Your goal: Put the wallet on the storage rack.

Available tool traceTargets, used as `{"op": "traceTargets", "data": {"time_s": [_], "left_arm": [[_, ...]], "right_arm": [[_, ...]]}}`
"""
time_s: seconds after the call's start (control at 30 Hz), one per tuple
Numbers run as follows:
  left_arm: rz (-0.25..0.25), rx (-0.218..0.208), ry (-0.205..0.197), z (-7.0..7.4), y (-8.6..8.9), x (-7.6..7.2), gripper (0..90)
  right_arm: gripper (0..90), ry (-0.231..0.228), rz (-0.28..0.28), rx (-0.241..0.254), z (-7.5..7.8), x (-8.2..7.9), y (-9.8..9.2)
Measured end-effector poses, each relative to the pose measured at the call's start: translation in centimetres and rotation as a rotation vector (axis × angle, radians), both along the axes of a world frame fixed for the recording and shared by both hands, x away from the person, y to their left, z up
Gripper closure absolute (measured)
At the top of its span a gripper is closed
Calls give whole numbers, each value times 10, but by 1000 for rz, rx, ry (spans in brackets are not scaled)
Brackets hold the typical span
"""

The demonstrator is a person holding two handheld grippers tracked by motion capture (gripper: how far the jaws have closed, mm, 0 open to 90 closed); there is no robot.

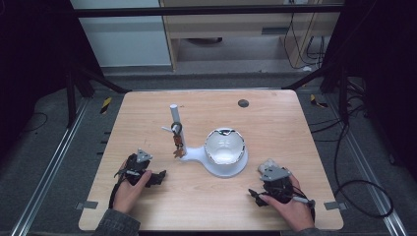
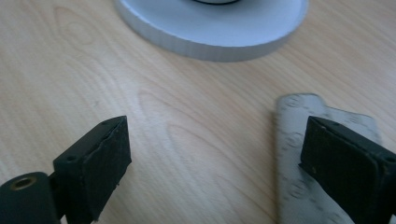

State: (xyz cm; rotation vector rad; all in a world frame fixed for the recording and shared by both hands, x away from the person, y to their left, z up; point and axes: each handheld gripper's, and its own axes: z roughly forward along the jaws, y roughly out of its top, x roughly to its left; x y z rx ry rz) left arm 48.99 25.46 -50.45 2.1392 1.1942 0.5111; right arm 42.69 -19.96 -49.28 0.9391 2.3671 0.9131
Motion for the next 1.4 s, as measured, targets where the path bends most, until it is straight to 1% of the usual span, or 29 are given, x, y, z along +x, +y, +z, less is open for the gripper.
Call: {"op": "traceTargets", "data": {"time_s": [0.03,0.1,0.13,0.2,0.27,0.33,0.43,0.5,0.57,0.6,0.63,0.73,0.8,0.97,1.03,1.13,1.27,1.4], "left_arm": [[1,-7,-5,-1,1,0,22],[3,-8,-6,-2,1,1,10],[3,-9,-8,-2,1,1,6],[4,-13,-13,-3,1,1,0],[11,-23,-27,-4,1,0,0],[11,-22,-28,-4,1,0,0],[12,-22,-27,-4,1,0,0],[11,-22,-28,-4,1,0,0],[11,-22,-28,-4,1,0,0],[10,-22,-27,-4,1,0,0],[10,-22,-28,-4,1,0,0],[11,-23,-28,-4,1,0,0],[7,-20,-27,-4,1,-1,0],[8,-21,-26,-4,1,-1,0],[8,-20,-25,-4,1,-1,0],[6,-21,-24,-4,1,-1,0],[4,-22,-24,-4,1,-1,0],[2,-22,-24,-4,1,-1,0]], "right_arm": [[86,1,-14,9,1,0,-3],[84,-13,-26,39,4,-1,-8],[81,-15,-35,42,5,-2,-10],[78,-20,-43,34,5,-2,-12],[71,-14,-50,34,5,-2,-14],[69,-14,-84,20,5,-2,-19],[58,-19,-105,5,7,-5,-28],[63,0,-125,14,7,-6,-35],[72,16,-155,13,7,-6,-41],[75,14,-164,12,8,-5,-45],[79,22,-176,19,9,-5,-47],[85,49,-204,11,9,-1,-54],[88,91,-216,24,9,2,-56],[108,170,-220,-7,9,9,-57],[112,209,-216,-28,10,11,-57],[130,251,-211,-38,12,15,-57],[174,283,-216,-71,12,21,-55],[214,313,-224,-85,13,24,-53]]}}
